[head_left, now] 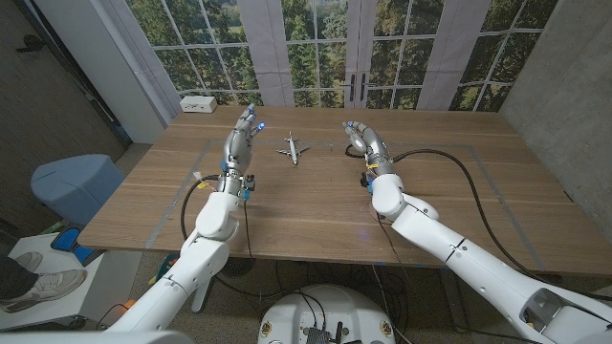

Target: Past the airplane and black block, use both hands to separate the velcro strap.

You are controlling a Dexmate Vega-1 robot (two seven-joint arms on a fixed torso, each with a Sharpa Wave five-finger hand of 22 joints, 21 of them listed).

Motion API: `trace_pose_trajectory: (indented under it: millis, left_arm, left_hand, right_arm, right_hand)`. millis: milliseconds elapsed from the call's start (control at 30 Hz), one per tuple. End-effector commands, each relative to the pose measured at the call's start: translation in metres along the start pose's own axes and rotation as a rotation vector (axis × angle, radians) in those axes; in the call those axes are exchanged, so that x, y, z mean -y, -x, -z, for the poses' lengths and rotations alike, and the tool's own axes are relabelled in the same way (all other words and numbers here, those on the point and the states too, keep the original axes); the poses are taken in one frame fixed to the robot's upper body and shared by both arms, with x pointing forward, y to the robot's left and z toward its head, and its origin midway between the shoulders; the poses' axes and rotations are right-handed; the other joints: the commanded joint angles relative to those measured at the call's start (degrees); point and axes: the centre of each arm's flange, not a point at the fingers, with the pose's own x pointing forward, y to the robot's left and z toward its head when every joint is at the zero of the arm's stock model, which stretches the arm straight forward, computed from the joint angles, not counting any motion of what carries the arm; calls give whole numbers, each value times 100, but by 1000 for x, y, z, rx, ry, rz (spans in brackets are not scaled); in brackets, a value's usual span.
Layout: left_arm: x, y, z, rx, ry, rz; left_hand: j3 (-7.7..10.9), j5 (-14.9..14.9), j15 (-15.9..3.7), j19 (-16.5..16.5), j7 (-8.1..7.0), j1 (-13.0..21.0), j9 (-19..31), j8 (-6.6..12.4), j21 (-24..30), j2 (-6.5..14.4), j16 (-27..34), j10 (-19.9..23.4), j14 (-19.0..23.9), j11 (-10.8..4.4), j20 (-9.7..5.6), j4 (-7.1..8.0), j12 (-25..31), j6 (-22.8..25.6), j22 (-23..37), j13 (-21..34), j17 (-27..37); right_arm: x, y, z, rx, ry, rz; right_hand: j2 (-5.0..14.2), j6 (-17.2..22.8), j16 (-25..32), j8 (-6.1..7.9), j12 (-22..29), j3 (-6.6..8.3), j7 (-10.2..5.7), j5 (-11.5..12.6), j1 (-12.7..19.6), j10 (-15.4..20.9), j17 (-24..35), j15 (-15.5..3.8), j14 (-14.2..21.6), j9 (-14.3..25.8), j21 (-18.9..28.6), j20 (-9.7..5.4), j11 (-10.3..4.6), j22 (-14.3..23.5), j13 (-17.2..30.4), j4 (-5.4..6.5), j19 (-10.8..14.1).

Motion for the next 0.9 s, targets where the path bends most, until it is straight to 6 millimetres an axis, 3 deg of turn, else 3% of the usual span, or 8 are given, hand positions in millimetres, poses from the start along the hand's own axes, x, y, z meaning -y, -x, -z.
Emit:
trace_pose_trajectory:
  millis: [33, 400, 900]
  left_arm:
    - [-17, -4, 0, -67, 46, -3]
    - [-34, -4, 1, -106, 37, -16]
    - [-50, -8, 12, -168, 28, -38]
  left_hand:
    - [63, -30, -28, -24, -5, 60, -7, -11, -39, 210, -17, -48, -50, -1, 12, 13, -22, -29, 13, -5, 14]
    - [96, -42, -20, -34, 7, 36, -7, -10, -69, 210, -14, -65, -74, 11, 20, 31, -22, -41, 15, -5, 22]
    - [152, -55, -2, -47, 29, -7, -6, -5, -115, 230, -9, -83, -113, 56, 39, 77, -18, -51, 19, -5, 34]
  right_arm:
    - [19, 1, 14, 107, -265, -64]
    - [25, 2, 22, 146, -403, -47]
    - [43, 15, 43, 138, -547, 80]
  right_hand:
    - [18, 97, -13, 58, 14, 27, 38, 15, -147, 34, -49, -292, -34, -4, -30, -201, -17, 14, -41, 104, 21]
    - [62, 182, -10, 61, 42, 73, 123, 43, -340, 127, -177, -378, -11, -11, -75, -288, -3, 9, -148, 266, 91]
    - [20, 204, -20, 51, 38, 97, 182, 50, -451, 144, -282, -340, -10, -17, -119, -281, 19, 2, -224, 333, 132]
